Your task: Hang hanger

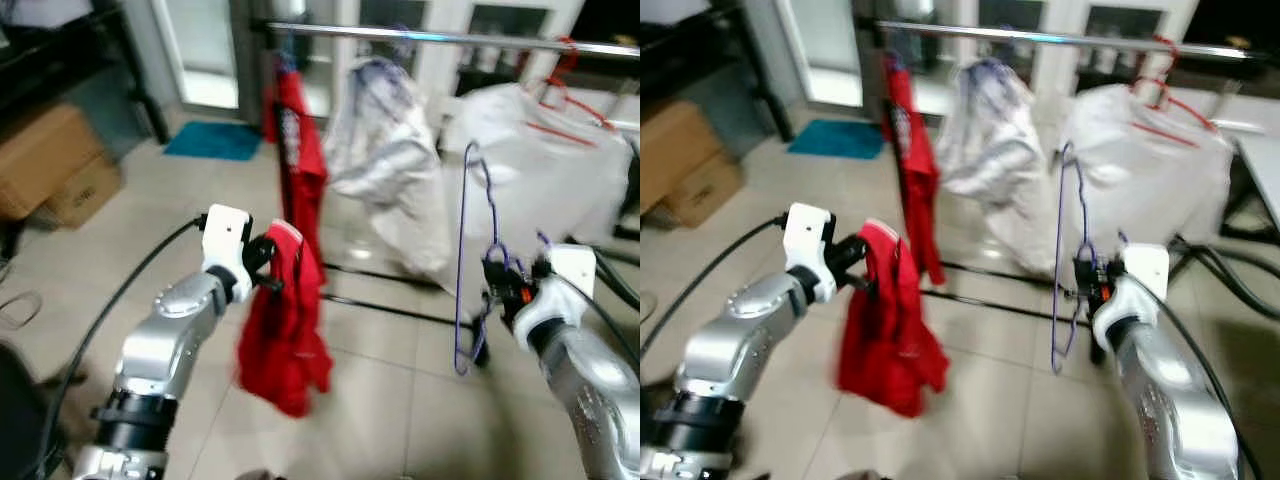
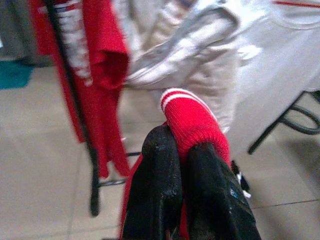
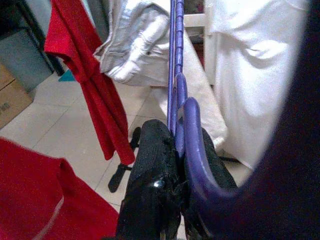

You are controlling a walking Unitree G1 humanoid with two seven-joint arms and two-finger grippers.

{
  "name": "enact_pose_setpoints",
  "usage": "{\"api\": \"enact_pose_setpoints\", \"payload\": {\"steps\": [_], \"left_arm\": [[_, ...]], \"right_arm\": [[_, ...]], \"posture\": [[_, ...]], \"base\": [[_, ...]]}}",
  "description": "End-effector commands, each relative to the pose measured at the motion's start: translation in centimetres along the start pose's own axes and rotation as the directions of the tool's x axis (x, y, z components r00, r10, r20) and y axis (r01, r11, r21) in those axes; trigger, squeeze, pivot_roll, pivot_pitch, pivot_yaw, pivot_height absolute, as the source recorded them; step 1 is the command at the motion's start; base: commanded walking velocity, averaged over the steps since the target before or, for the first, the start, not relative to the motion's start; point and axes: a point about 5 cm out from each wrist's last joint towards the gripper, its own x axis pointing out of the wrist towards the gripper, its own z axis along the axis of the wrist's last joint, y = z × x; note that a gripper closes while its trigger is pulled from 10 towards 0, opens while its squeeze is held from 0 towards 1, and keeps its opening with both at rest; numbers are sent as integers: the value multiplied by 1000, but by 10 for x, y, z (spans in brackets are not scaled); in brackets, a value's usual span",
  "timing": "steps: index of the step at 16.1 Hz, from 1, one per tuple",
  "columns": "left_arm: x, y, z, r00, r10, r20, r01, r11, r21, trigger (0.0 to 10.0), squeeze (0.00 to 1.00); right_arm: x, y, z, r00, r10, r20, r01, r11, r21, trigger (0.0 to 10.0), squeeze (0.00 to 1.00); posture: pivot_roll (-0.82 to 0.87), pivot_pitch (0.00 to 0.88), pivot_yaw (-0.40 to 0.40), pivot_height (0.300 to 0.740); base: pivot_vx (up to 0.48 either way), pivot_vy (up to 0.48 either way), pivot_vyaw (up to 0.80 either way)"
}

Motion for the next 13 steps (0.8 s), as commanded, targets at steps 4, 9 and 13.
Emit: {"api": "enact_pose_setpoints", "payload": {"steps": [4, 9, 13], "left_arm": [[-17, -5, -12, 999, -13, -40, 8, 994, -111, 10000, 0], [-6, -8, 1, 1000, -7, 12, 7, 1000, -19, 10000, 0], [-11, 3, -12, 999, 27, -22, -25, 994, 104, 10000, 0]], "right_arm": [[-17, 11, 7, 1000, 17, 20, -17, 1000, -3, 10000, 0], [-11, 24, 1, 996, 81, -37, -85, 989, -122, 10000, 0], [-7, 19, -17, 993, -26, -112, 11, 990, -138, 10000, 0]], "posture": [[-104, 0, 21, 740], [-92, 0, 33, 740], [-84, 0, 29, 740]], "base": [[0, 0, -800], [0, 0, -800], [0, 0, -800]]}}
